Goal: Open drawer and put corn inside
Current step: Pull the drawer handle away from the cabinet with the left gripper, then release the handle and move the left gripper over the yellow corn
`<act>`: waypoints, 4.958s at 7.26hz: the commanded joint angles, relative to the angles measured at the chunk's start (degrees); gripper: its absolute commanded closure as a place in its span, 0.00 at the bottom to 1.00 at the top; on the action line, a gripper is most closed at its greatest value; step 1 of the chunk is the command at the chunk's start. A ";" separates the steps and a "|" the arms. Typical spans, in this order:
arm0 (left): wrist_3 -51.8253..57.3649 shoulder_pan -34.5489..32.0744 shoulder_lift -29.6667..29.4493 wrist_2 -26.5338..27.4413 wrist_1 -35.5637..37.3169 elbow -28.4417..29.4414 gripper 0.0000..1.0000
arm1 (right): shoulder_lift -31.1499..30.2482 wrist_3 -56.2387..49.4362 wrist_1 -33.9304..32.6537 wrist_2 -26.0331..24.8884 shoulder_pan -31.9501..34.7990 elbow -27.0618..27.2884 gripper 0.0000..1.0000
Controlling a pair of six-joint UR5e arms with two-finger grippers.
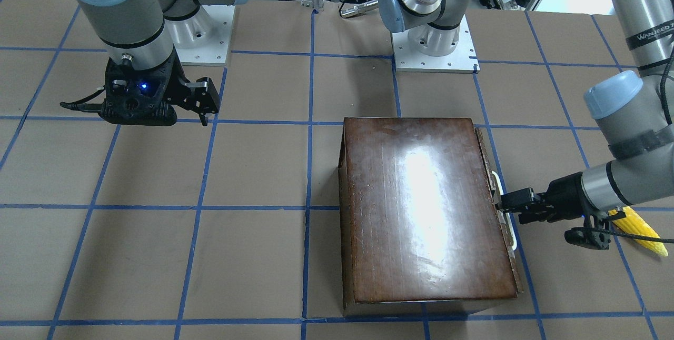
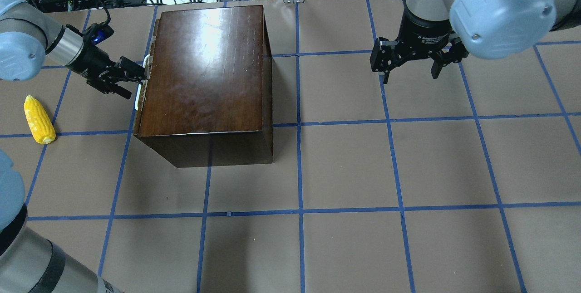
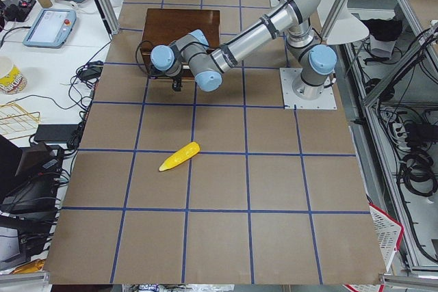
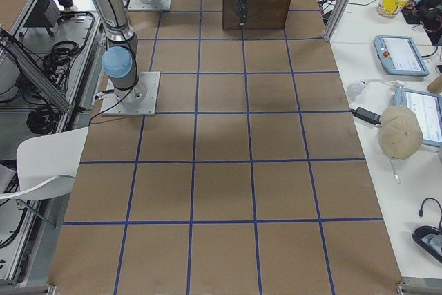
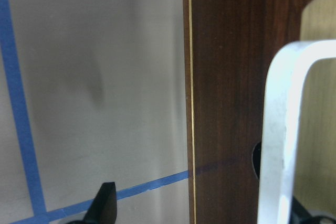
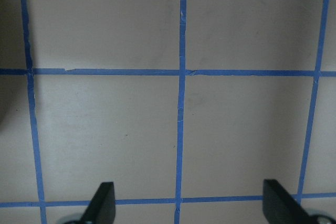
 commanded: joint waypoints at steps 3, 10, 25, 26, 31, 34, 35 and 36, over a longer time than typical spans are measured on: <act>1.93 1.49 0.06 2.27 0.05 0.13 0.00 | 0.00 0.00 0.06 0.00 0.00 0.00 0.00; 5.36 3.51 -0.29 3.77 -0.66 2.15 0.00 | 0.00 0.00 -0.02 0.00 0.00 0.00 0.00; 10.73 3.95 -1.60 8.86 -0.65 6.36 0.00 | 0.00 0.00 -0.02 0.00 0.00 0.00 0.00; 11.77 5.34 -1.87 9.40 -0.57 6.45 0.00 | 0.00 0.00 0.06 0.00 0.00 0.00 0.00; 13.63 6.50 -3.10 9.76 -0.83 8.56 0.00 | 0.00 0.00 -0.02 0.00 0.00 0.00 0.00; 5.25 7.11 -0.21 10.02 -5.81 10.48 0.00 | 0.00 0.00 -0.02 0.00 0.00 0.00 0.00; 4.32 9.12 0.06 10.11 -6.88 12.59 0.00 | 0.00 0.00 0.06 0.00 0.00 0.00 0.00; 2.40 10.62 -0.20 10.28 -6.46 14.35 0.00 | 0.00 0.00 0.06 0.00 0.00 0.00 0.00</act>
